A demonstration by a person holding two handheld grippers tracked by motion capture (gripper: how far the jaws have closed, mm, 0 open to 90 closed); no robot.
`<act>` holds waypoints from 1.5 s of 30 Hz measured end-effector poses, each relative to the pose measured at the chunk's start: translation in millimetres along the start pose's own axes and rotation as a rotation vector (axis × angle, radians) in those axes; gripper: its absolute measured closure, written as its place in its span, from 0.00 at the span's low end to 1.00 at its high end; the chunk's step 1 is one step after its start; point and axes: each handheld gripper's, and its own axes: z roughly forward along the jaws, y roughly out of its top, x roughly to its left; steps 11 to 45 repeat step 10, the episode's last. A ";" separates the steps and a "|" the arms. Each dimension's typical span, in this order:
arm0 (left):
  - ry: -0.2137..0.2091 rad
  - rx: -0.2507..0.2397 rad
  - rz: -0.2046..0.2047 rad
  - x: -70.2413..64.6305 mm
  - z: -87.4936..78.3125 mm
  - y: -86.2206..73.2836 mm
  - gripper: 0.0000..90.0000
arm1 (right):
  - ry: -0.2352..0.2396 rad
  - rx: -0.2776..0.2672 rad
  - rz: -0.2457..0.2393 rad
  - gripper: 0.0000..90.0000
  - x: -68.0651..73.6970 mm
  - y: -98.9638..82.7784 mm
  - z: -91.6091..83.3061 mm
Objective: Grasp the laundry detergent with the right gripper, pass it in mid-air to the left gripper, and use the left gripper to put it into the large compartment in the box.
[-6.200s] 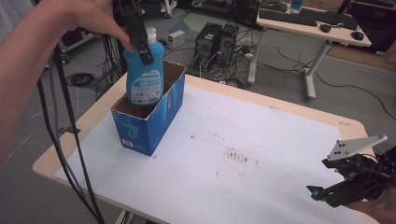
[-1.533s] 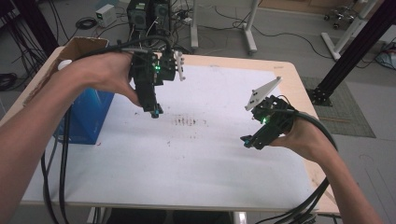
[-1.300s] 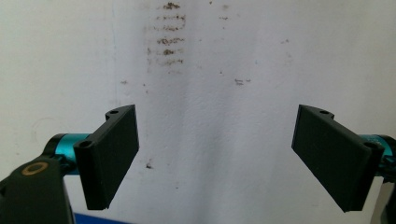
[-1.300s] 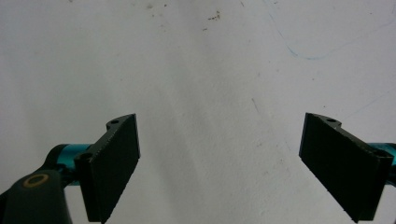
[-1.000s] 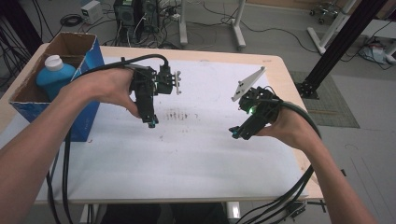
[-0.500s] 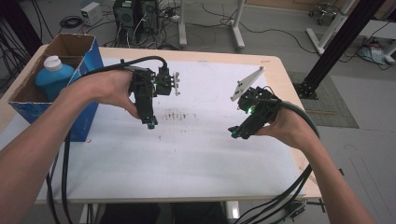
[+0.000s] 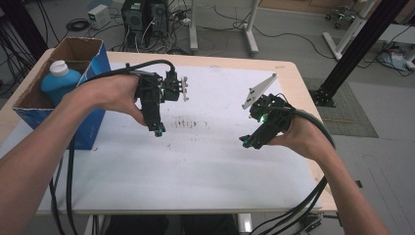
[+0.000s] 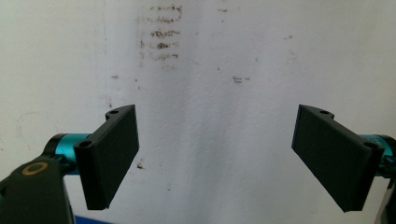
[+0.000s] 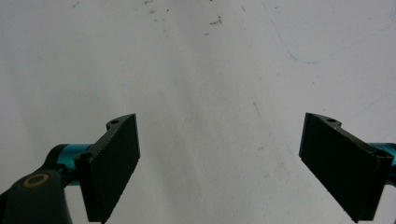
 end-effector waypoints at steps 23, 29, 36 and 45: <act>-0.008 0.012 0.008 0.8 2.8 2.0 0.17 | 0.004 -0.003 0.001 0.13 -0.7 -1.5 2.0; -0.008 0.012 0.008 0.8 2.8 2.0 0.17 | 0.004 -0.003 0.001 0.13 -0.7 -1.5 2.0; -0.008 0.012 0.008 0.8 2.8 2.0 0.17 | 0.004 -0.003 0.001 0.13 -0.7 -1.5 2.0; -0.008 0.012 0.008 0.8 2.8 2.0 0.17 | 0.004 -0.003 0.001 0.13 -0.7 -1.5 2.0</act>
